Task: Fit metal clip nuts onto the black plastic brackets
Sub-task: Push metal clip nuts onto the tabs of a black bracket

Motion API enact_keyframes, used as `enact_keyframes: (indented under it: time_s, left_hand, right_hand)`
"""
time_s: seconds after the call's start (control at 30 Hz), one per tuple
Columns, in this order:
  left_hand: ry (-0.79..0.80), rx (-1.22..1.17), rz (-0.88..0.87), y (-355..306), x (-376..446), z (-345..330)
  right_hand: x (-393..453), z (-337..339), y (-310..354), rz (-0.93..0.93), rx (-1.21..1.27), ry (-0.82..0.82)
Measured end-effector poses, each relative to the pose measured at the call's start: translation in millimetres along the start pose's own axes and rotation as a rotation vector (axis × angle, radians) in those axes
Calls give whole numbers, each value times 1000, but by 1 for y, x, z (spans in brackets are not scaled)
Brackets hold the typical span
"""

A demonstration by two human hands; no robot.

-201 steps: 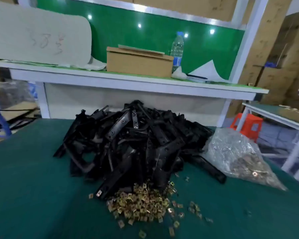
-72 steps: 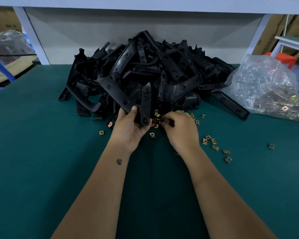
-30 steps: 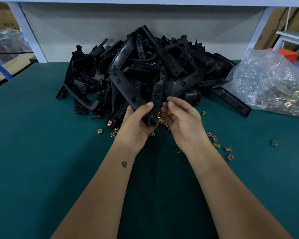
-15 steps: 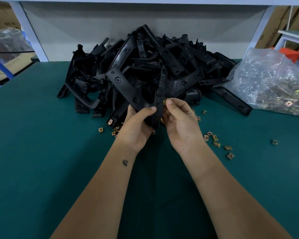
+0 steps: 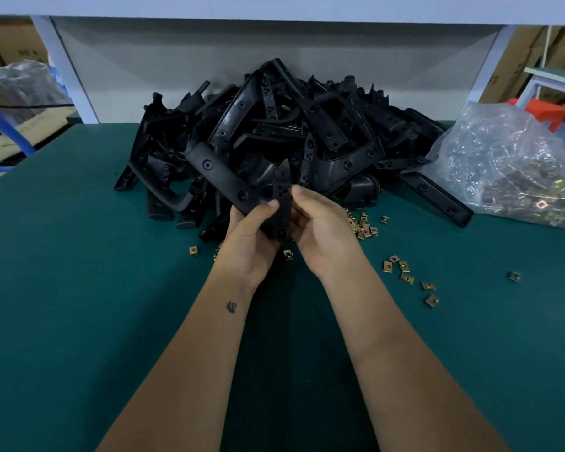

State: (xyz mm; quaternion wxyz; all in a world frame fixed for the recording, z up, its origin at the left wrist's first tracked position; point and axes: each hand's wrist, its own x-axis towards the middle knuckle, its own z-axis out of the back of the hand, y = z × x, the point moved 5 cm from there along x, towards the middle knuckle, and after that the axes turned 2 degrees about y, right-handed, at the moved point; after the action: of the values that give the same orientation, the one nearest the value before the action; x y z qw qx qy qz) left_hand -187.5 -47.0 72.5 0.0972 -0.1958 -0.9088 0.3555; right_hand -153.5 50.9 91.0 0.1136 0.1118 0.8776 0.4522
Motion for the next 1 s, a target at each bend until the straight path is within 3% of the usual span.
enact_keyframes:
  time_s: [0.33, 0.6, 0.83, 1.0]
  left_hand:
    - [78, 77, 19, 1, -2, -2]
    - [87, 43, 18, 2, -1, -4]
    - [85, 125, 30, 4, 0, -2]
    - [107, 171, 25, 3, 0, 1]
  right_hand:
    - [-9, 8, 12, 163, -262, 89]
    - [-11, 7, 5, 169, -81, 96]
    - [-12, 8, 1, 138, -85, 57]
    - [-13, 7, 5, 149, -234, 33]
